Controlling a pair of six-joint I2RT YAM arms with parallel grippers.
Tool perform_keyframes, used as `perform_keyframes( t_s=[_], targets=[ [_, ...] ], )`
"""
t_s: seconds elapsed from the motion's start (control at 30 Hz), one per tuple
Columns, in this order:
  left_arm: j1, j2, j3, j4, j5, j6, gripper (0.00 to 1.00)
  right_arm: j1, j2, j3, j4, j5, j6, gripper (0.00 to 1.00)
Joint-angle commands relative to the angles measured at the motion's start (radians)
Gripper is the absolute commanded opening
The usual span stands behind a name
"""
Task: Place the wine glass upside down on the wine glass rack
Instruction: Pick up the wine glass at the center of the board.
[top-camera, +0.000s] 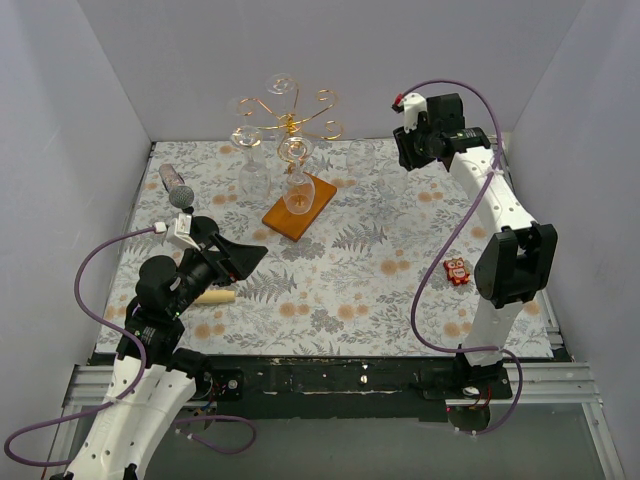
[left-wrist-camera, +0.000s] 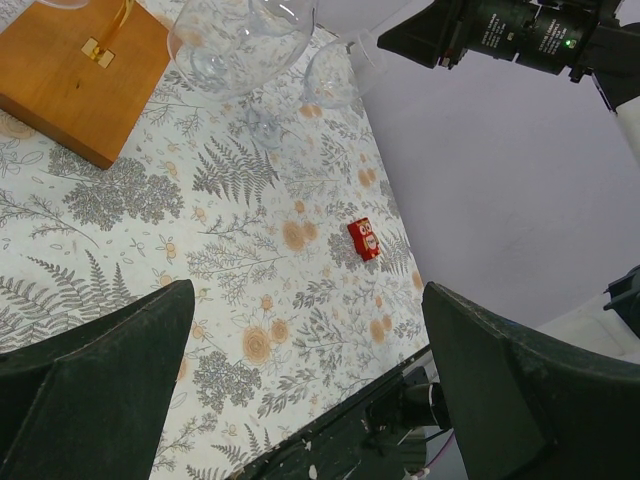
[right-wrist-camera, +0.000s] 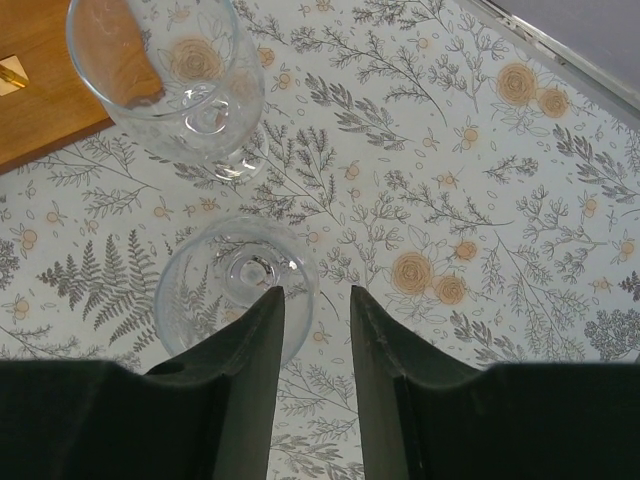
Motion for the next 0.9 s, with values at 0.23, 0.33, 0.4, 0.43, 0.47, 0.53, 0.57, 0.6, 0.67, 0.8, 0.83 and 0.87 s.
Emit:
perform_keyframes(
  t_s=[0.23, 0.33, 0.4, 0.43, 0.47, 0.53, 0.57, 0.6, 0.67, 0.8, 0.83, 0.87],
  targets=[
    [-0.003, -0.003, 0.04, -0.002, -0.008, 0.012, 0.98, -0.003, 0.018, 0.0, 0.006, 0.014, -0.023, 0.33],
    [-0.003, -0.01, 0.038, -0.008, -0.012, 0.012, 0.98, -0.005, 0.016, 0.0, 0.006, 0.018, -0.028, 0.26],
    [-0.003, -0.013, 0.032, -0.008, -0.012, 0.009, 0.98, -0.006, 0.016, 0.001, 0.004, 0.02, -0.029, 0.26],
    [-0.003, -0.014, 0.032, -0.008, -0.011, 0.009, 0.98, -0.005, 0.018, 0.001, 0.003, 0.02, -0.029, 0.26],
    [-0.004, -0.014, 0.034, -0.011, -0.011, 0.009, 0.98, -0.005, 0.018, 0.001, 0.003, 0.021, -0.029, 0.27],
    [-0.003, -0.014, 0.035, -0.009, -0.011, 0.009, 0.98, -0.003, 0.021, 0.001, 0.0, 0.021, -0.029, 0.29],
    [-0.003, -0.015, 0.035, -0.009, -0.012, 0.011, 0.98, -0.003, 0.021, 0.001, -0.002, 0.023, -0.031, 0.31],
    [-0.003, -0.014, 0.035, -0.011, -0.012, 0.011, 0.98, -0.005, 0.021, 0.003, -0.004, 0.023, -0.031, 0.32],
    [-0.004, -0.015, 0.037, -0.012, -0.012, 0.011, 0.98, -0.003, 0.025, 0.003, -0.008, 0.023, -0.032, 0.33],
    [-0.003, -0.02, 0.035, -0.017, -0.014, 0.011, 0.98, -0.003, 0.027, 0.003, -0.01, 0.024, -0.034, 0.32],
    [-0.003, -0.02, 0.035, -0.015, -0.014, 0.011, 0.98, -0.003, 0.028, 0.003, -0.011, 0.023, -0.034, 0.32],
    [-0.003, -0.02, 0.035, -0.015, -0.014, 0.011, 0.98, -0.003, 0.028, 0.004, -0.013, 0.023, -0.034, 0.31]
  ],
)
